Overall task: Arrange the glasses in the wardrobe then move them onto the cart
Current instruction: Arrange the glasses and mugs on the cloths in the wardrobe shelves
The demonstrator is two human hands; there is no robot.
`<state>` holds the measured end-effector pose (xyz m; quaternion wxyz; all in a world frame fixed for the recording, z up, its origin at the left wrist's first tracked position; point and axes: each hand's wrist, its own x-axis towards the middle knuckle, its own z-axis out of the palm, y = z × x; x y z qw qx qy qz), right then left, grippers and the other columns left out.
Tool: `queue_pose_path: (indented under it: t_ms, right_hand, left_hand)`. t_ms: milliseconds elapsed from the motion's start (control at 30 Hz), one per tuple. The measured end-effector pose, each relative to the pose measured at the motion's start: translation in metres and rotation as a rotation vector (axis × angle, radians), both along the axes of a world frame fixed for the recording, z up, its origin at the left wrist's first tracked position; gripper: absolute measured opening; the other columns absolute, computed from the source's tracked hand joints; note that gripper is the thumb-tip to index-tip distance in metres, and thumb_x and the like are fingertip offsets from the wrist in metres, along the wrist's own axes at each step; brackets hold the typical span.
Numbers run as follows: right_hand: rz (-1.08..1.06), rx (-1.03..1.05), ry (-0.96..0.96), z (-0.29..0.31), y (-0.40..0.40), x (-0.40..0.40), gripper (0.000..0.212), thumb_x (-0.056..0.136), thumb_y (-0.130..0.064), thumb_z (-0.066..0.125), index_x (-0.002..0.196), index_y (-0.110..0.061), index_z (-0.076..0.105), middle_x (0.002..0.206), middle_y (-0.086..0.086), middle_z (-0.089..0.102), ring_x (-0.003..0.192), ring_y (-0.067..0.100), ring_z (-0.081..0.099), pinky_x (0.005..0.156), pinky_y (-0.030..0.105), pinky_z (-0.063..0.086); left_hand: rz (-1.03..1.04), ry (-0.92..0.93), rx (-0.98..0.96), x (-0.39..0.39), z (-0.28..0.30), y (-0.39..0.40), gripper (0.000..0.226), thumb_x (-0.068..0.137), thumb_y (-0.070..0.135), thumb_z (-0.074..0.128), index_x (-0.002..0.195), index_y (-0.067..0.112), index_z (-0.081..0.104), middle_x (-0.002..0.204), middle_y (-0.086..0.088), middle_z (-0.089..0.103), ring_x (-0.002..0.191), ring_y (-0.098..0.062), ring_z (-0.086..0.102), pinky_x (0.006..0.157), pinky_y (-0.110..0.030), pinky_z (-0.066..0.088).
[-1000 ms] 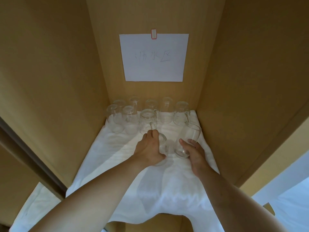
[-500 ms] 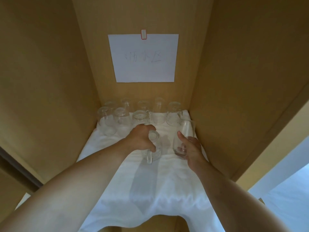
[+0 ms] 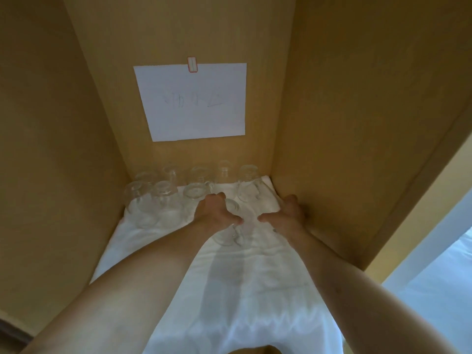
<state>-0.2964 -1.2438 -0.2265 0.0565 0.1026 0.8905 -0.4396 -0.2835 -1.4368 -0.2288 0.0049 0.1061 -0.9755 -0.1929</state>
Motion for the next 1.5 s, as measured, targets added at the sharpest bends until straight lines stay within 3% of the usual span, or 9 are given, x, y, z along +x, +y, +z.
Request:
queue_pose_path:
  t_ms: [67,200,300,400,600,767,900,1233,1500]
  right_hand:
    - [0.034,0.293,0.031,0.01,-0.001,-0.004,0.093,0.062,-0.042,0.095,0.128,-0.01,0.039,0.129,0.016,0.053,0.115,0.034,0.058,0.09,0.046,0.056]
    - [0.185,0.569,0.126,0.02,-0.01,-0.008,0.092,0.064,-0.045,0.093,0.134,-0.019,0.04,0.128,0.013,0.05,0.119,0.035,0.053,0.096,0.047,0.051]
    - [0.268,0.697,0.169,0.023,-0.017,-0.016,0.083,0.069,-0.037,0.09,0.137,-0.024,0.045,0.129,0.012,0.045,0.123,0.034,0.044,0.096,0.043,0.047]
    - [0.331,0.792,0.2,0.022,-0.022,-0.025,0.08,0.073,-0.027,0.086,0.141,-0.024,0.045,0.131,0.01,0.046,0.124,0.033,0.04,0.09,0.038,0.043]
    - [0.401,0.784,0.214,0.018,-0.028,-0.039,0.087,0.067,-0.022,0.089,0.138,-0.017,0.038,0.13,0.01,0.051,0.121,0.032,0.044,0.089,0.038,0.041]
    - [0.482,0.771,0.203,0.02,-0.028,-0.05,0.086,0.07,-0.024,0.089,0.143,-0.02,0.043,0.135,0.01,0.046,0.123,0.032,0.042,0.093,0.038,0.047]
    - [0.528,0.766,0.231,0.019,-0.03,-0.057,0.087,0.072,-0.019,0.088,0.145,-0.016,0.042,0.14,0.009,0.044,0.13,0.032,0.04,0.098,0.036,0.048]
    - [0.577,0.75,0.286,0.016,-0.043,-0.08,0.081,0.072,-0.009,0.085,0.142,-0.016,0.046,0.136,0.005,0.05,0.128,0.031,0.043,0.098,0.039,0.05]
    - [0.618,0.767,0.392,0.006,-0.049,-0.094,0.073,0.073,-0.013,0.083,0.138,-0.018,0.051,0.135,0.004,0.055,0.12,0.03,0.051,0.099,0.035,0.045]
  left_hand:
    - [0.007,-0.036,-0.009,-0.006,0.001,-0.002,0.08,0.063,0.069,0.082,0.118,0.016,0.06,0.116,-0.004,0.066,0.108,-0.023,0.065,0.081,-0.034,0.056]
    - [-0.058,-0.187,0.079,-0.02,0.017,-0.008,0.083,0.062,0.061,0.088,0.123,0.013,0.06,0.117,-0.003,0.066,0.091,-0.02,0.068,0.073,-0.039,0.063]
    - [-0.164,-0.373,0.107,-0.03,0.029,-0.017,0.113,0.06,0.041,0.097,0.153,0.02,0.037,0.153,-0.001,0.044,0.126,-0.025,0.056,0.082,-0.034,0.06]
    - [-0.314,-0.384,0.062,-0.033,0.027,-0.021,0.122,0.059,0.026,0.099,0.158,0.027,0.029,0.161,0.003,0.035,0.141,-0.02,0.042,0.092,-0.023,0.046]
    - [-0.357,-0.224,-0.02,-0.035,0.009,-0.023,0.094,0.07,0.023,0.091,0.151,0.029,0.042,0.15,-0.004,0.048,0.137,-0.024,0.045,0.1,-0.03,0.045]
    - [-0.316,-0.163,-0.137,-0.037,0.004,-0.016,0.09,0.079,0.032,0.083,0.155,0.025,0.035,0.145,-0.01,0.048,0.135,-0.033,0.045,0.106,-0.041,0.044]
    - [-0.253,-0.163,-0.186,-0.045,0.004,-0.013,0.08,0.082,0.035,0.076,0.151,0.022,0.038,0.139,-0.013,0.05,0.128,-0.037,0.048,0.101,-0.045,0.049]
    - [-0.181,-0.142,-0.234,-0.058,0.0,-0.004,0.067,0.093,0.037,0.063,0.15,0.017,0.035,0.138,-0.017,0.047,0.13,-0.042,0.043,0.101,-0.044,0.043]
    - [-0.13,-0.114,-0.207,-0.068,-0.001,-0.002,0.069,0.094,0.037,0.061,0.153,0.021,0.031,0.143,-0.015,0.044,0.135,-0.042,0.037,0.1,-0.044,0.045]
